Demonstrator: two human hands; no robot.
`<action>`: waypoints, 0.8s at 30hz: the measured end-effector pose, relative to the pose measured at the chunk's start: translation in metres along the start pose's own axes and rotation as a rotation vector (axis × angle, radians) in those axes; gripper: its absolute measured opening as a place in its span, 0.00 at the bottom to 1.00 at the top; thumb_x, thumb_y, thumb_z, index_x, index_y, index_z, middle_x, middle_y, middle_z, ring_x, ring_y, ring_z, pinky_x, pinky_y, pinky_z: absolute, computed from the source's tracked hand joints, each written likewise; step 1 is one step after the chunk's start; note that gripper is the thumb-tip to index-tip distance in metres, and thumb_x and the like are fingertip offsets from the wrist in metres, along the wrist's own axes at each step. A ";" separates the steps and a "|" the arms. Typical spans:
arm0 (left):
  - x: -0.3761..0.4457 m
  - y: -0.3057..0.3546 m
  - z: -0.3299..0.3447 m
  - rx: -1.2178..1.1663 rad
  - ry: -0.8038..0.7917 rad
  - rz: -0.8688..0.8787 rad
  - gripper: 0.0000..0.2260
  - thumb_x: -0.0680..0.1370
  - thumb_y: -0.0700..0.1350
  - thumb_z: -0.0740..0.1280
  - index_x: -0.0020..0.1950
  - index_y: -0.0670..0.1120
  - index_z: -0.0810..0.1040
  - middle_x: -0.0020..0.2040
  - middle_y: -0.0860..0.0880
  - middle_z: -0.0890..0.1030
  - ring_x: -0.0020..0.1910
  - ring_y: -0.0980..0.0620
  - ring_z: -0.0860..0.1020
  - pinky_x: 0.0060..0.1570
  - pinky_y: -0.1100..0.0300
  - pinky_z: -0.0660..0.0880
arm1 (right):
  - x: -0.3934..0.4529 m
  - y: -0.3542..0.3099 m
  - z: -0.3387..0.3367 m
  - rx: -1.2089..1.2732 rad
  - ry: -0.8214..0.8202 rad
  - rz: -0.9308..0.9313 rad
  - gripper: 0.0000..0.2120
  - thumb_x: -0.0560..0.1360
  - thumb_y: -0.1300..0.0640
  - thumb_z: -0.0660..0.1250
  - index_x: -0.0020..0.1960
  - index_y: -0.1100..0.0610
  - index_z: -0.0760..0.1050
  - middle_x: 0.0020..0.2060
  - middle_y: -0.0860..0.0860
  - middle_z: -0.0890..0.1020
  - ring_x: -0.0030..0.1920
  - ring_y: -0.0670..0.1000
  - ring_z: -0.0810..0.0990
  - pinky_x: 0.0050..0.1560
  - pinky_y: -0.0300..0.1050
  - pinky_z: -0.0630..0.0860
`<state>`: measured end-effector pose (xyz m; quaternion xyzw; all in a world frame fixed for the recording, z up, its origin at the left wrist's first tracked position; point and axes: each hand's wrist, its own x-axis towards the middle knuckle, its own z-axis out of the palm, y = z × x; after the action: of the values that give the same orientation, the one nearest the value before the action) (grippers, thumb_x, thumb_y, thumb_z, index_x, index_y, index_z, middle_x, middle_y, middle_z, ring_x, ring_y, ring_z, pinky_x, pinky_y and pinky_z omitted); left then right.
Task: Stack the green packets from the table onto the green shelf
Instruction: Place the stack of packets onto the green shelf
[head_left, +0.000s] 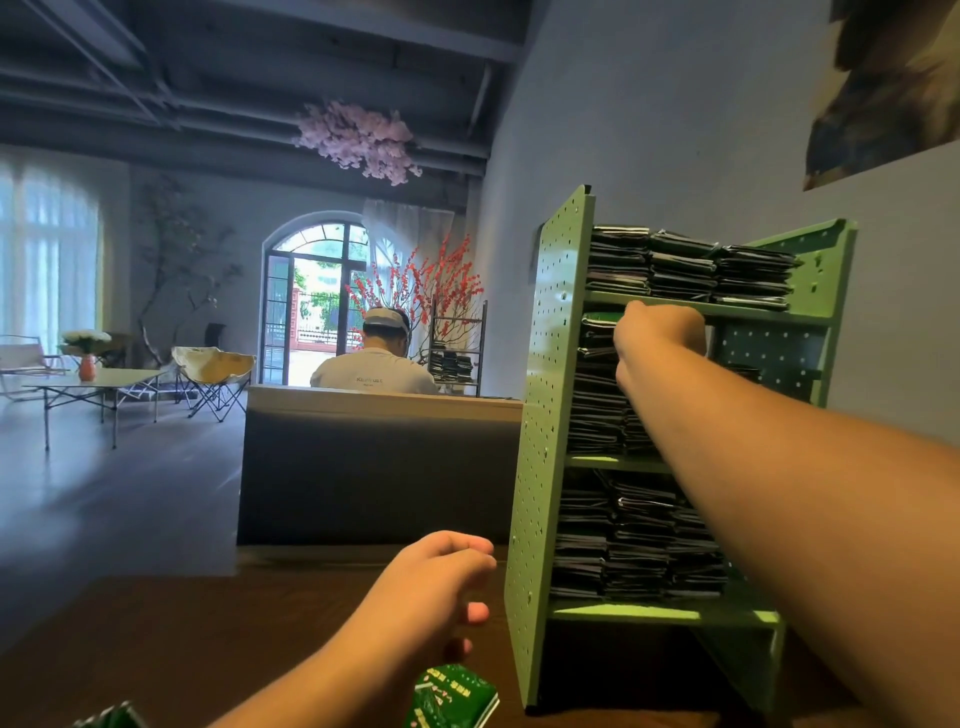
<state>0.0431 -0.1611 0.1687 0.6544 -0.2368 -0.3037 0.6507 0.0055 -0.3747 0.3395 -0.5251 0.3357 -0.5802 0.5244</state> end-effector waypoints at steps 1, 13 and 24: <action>0.000 0.000 0.000 0.002 -0.001 -0.003 0.06 0.82 0.41 0.65 0.55 0.46 0.80 0.52 0.44 0.78 0.42 0.48 0.77 0.37 0.56 0.70 | 0.002 0.003 0.000 -0.024 0.046 -0.022 0.15 0.81 0.53 0.68 0.63 0.62 0.74 0.57 0.57 0.80 0.48 0.52 0.75 0.50 0.45 0.75; -0.003 -0.007 -0.009 0.032 -0.070 -0.025 0.07 0.83 0.42 0.65 0.54 0.44 0.82 0.54 0.41 0.80 0.39 0.47 0.78 0.40 0.55 0.72 | 0.021 0.021 -0.009 -0.210 0.053 -0.175 0.25 0.78 0.36 0.65 0.36 0.56 0.69 0.35 0.51 0.75 0.39 0.53 0.76 0.43 0.51 0.77; 0.006 -0.013 -0.014 0.056 -0.088 -0.049 0.06 0.82 0.41 0.65 0.54 0.42 0.82 0.55 0.38 0.81 0.40 0.45 0.78 0.46 0.51 0.73 | 0.034 0.026 -0.016 -0.420 -0.002 -0.366 0.12 0.77 0.55 0.68 0.36 0.55 0.69 0.31 0.52 0.68 0.34 0.53 0.67 0.36 0.47 0.65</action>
<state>0.0561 -0.1546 0.1548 0.6640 -0.2575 -0.3412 0.6135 0.0005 -0.4157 0.3203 -0.6748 0.3476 -0.5825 0.2907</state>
